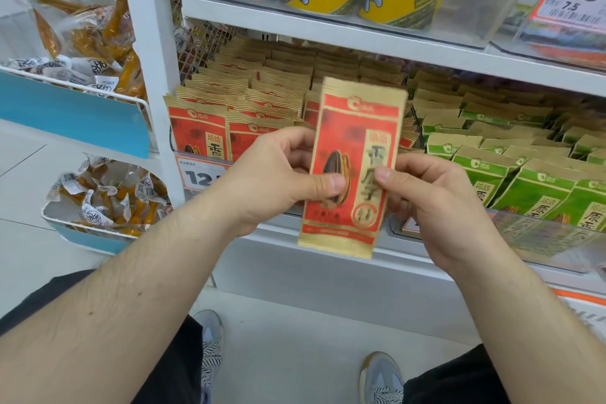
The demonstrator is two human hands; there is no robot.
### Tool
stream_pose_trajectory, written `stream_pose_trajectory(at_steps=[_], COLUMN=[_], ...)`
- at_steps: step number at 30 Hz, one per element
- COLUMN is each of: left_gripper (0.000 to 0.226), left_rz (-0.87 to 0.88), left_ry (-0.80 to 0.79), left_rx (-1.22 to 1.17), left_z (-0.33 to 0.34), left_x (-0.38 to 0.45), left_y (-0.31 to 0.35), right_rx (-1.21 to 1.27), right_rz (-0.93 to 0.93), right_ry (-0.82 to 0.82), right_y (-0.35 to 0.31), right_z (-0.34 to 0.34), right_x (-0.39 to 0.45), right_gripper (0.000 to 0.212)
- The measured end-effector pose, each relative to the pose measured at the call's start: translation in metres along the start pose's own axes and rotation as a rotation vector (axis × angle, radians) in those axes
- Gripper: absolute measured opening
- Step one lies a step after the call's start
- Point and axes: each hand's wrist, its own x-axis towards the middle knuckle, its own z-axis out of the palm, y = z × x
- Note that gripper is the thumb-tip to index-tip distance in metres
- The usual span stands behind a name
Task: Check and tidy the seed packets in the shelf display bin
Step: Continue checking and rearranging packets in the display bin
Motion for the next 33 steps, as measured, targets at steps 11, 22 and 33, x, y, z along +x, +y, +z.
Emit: stream_pose_trajectory(at_steps=[11, 22, 33], left_gripper=[0.035, 0.034, 0.022], left_rz=[0.169, 0.41, 0.369], left_ry=[-0.149, 0.203, 0.202], left_rx=[0.445, 1.153, 1.143], left_z=[0.007, -0.026, -0.022], left_x=[0.0, 0.035, 0.046], left_y=[0.007, 0.009, 0.005], right_rx=[0.011, 0.333, -0.128], right_rz=[-0.016, -0.322, -0.631], right_ry=[0.018, 0.211, 0.237], right_y=[0.004, -0.022, -0.066], right_z=[-0.021, -0.044, -0.022], right_x=[0.006, 0.005, 0.045], right_gripper=[0.013, 0.019, 0.016])
